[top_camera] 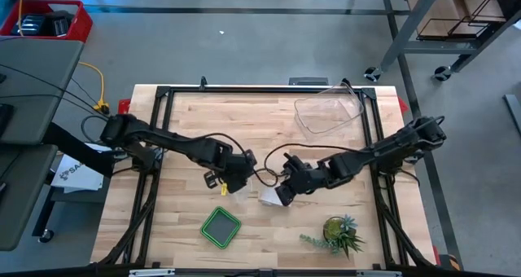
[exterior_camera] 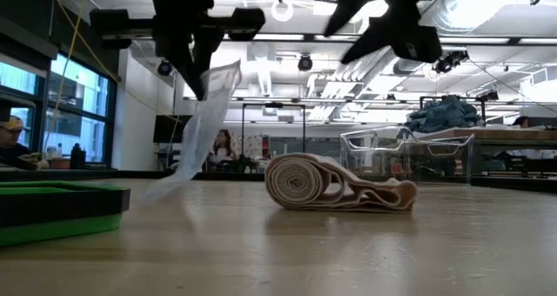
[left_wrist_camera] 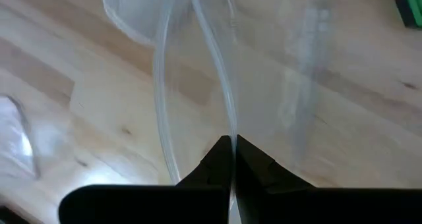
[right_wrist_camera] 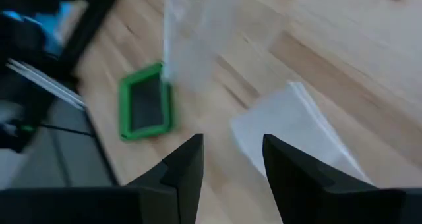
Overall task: Roll bandage
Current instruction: Put the rolled white bandage into the transparent zip bag
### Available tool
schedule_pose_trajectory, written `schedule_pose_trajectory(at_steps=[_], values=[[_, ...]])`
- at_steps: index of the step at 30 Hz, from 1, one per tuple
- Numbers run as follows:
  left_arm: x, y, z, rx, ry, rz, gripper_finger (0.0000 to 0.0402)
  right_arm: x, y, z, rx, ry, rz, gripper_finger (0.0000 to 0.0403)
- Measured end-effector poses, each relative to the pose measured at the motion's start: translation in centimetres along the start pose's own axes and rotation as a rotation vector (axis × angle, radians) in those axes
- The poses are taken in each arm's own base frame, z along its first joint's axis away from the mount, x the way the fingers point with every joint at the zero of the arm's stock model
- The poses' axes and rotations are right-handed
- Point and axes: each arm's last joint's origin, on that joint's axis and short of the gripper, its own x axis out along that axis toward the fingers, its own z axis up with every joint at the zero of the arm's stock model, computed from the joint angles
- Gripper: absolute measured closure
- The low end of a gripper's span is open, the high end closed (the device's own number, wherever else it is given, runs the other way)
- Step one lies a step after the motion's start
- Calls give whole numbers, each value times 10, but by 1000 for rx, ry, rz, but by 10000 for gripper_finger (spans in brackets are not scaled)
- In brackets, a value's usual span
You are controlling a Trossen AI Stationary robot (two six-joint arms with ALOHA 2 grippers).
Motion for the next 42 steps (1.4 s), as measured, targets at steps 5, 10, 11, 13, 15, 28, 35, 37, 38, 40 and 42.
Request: schedule_pose_trajectory(at_steps=[5,10,11,13,15,28,35,37,38,40,42], values=[[-2,10,10,-58,20,189,401,5,-1,15,196,-37,73,253],[-6,13,13,-145,13,260,401,9,-11,30,362,-66,49,253],[-6,13,13,-152,13,262,401,9,-12,33,369,-71,53,253],[-6,13,13,-155,16,263,401,10,-12,38,377,-70,85,253],[-6,14,13,-145,22,274,401,10,-12,42,378,-41,116,253],[-5,23,3,-189,38,313,401,20,-13,42,411,-20,121,253],[-6,19,9,-167,41,307,401,21,-13,44,425,-51,120,253],[-6,16,10,-147,44,299,401,21,-12,45,427,-54,130,253],[-6,15,11,-133,47,296,401,20,-12,45,427,-56,135,253],[-6,15,13,-115,42,302,401,21,-12,45,427,-51,134,253],[-7,17,14,-113,32,316,401,21,-12,45,432,-48,133,253]])
